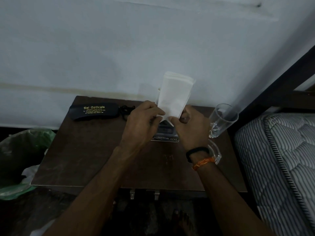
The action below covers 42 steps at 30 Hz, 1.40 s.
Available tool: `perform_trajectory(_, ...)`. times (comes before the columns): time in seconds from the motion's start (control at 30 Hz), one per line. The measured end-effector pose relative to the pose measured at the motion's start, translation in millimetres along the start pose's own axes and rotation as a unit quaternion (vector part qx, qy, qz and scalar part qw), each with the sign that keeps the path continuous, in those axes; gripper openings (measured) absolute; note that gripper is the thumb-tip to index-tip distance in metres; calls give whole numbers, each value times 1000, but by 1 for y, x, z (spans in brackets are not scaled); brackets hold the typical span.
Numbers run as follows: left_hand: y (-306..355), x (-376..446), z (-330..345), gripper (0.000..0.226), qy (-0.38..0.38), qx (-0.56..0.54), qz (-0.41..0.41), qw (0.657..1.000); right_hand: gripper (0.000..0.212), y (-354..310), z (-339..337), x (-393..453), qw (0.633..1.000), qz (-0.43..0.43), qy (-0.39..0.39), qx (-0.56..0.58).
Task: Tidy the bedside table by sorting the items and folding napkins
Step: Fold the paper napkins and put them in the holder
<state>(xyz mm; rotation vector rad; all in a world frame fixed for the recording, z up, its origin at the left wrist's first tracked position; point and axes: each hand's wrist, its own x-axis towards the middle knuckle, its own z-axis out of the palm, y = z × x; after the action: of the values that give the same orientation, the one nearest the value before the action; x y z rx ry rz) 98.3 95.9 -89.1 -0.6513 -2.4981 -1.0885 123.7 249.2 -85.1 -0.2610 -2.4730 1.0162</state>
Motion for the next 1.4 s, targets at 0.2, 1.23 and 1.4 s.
perform_trajectory(0.2,-3,1,4,10,14,45,-7,999,29,2,10,0,999,-28,-22,-10)
perform_trajectory(1.23,1,-4,9,8,-25,202,-10,979,25,7,34,3,990,-5,-10,-140)
perform_trajectory(1.4,-1,-1,10,8,-14,163,-60,985,15,7,19,12,1000,-5,-16,-11)
